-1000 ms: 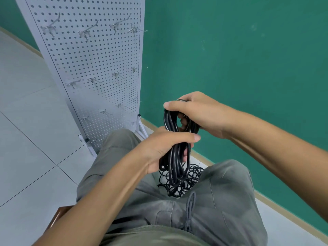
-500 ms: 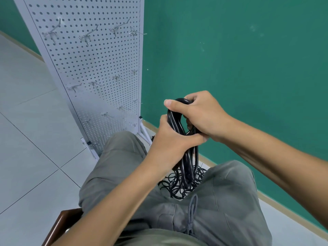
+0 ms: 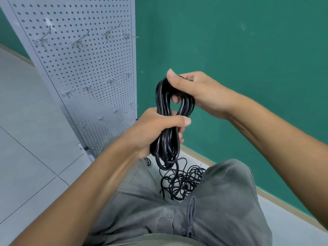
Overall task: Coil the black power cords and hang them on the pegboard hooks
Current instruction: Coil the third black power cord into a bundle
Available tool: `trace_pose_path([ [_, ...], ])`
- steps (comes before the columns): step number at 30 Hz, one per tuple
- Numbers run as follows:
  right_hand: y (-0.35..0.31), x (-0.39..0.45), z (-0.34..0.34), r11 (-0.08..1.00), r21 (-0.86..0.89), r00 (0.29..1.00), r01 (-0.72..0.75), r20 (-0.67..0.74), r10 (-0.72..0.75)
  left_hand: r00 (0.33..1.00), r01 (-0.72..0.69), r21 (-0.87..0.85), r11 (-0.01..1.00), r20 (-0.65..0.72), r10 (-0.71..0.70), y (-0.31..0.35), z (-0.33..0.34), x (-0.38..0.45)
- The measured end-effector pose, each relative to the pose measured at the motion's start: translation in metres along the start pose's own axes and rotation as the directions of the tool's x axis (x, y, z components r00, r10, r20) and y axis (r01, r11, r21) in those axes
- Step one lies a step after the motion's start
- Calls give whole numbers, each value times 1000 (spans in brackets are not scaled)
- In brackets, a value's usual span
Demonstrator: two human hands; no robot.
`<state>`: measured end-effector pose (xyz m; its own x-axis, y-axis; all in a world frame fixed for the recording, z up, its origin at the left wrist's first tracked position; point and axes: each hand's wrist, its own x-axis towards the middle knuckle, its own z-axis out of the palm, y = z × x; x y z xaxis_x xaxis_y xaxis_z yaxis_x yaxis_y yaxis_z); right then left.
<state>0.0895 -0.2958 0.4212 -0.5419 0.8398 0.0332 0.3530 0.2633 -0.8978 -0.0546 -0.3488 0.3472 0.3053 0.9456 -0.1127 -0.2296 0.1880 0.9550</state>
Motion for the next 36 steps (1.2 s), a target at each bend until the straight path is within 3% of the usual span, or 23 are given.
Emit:
trace_pose_path([
  [5,49,6,28,930,356,994,-92,-26,108,994,-54,-283,958,-109,23,-2,-23,11],
  [7,81,-1,52,912,364,982,-187,64,176,985,-109,-376,920,-165,50,-4,-36,13],
  [10,110,-18,81,925,243,949,-293,192,250,942,-218,-420,881,-326,78,-4,-58,12],
  [16,132,-37,93,955,61,945,-291,177,276,784,-373,-442,815,-621,22,-4,-101,7],
  [19,133,-40,93,978,-72,968,-194,145,203,708,-431,-432,792,-706,0,-10,-111,5],
  [22,114,-39,88,946,-315,988,-75,104,113,573,-405,-259,877,-819,23,-18,-118,2],
  [24,89,-37,85,917,-399,995,10,92,29,532,-343,-141,929,-844,68,-25,-120,1],
  [28,47,-28,73,857,-493,983,150,164,-77,576,-226,-12,974,-808,124,-36,-108,6],
  [32,29,-17,61,866,-488,990,109,133,-50,662,-214,100,972,-716,220,-42,-85,7],
  [36,24,-13,51,867,-487,994,106,71,-82,749,-201,29,979,-640,173,-48,-72,8],
])
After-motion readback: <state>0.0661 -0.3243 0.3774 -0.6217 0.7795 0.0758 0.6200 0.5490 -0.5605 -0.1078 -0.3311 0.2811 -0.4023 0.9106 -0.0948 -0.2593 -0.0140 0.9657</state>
